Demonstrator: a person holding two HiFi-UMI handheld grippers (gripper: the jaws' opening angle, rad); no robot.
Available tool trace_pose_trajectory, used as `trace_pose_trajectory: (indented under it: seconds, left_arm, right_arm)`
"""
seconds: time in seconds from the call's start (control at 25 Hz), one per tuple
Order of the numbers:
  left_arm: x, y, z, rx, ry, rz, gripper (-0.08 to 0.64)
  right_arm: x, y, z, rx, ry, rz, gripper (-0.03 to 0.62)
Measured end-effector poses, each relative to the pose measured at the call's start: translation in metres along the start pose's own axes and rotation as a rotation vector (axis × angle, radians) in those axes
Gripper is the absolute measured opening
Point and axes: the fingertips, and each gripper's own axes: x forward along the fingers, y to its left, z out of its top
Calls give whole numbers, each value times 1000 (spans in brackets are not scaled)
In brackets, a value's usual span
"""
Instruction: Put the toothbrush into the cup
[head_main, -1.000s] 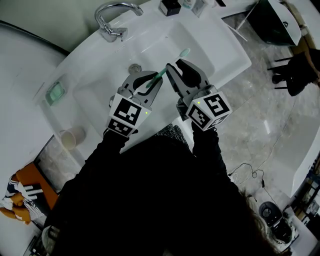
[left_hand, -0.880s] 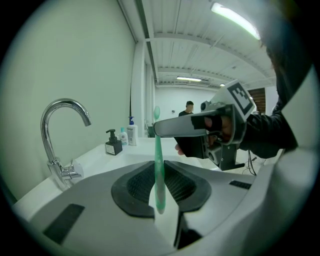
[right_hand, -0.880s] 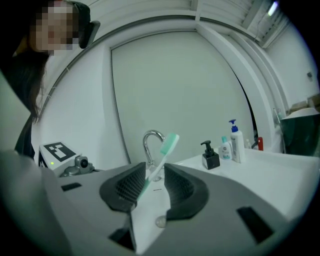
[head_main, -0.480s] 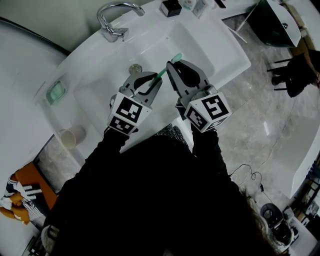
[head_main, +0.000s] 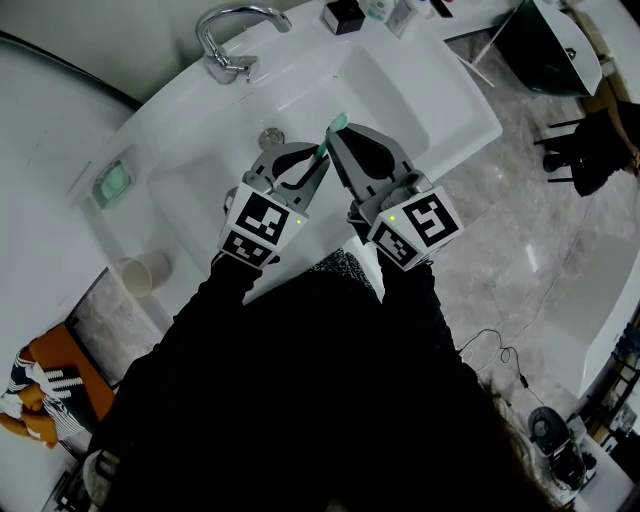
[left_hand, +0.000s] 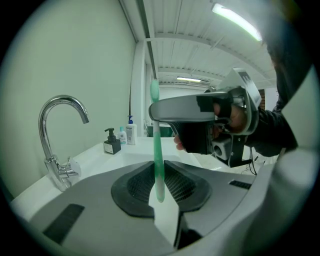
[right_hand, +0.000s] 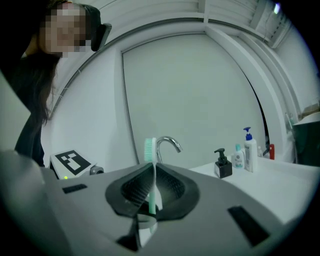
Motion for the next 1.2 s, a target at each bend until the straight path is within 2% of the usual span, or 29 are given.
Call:
trace_pose_trajectory:
  seconds: [0.4, 0.6, 0.88, 1.2]
  left_arm:
    - [4, 3, 3, -28, -35, 13, 63]
    - [2, 1, 9, 30, -53, 18, 64]
    - [-1, 1, 13, 63, -66, 27, 64]
    - [-1, 2, 16, 55, -83, 24, 60]
  right_arm:
    - [2, 4, 3, -57, 4, 2, 20]
    - [2, 3, 1, -71, 15, 2, 20]
    - [2, 4, 0, -65, 10, 12, 20]
    - [2, 3, 2, -75, -12, -4, 21]
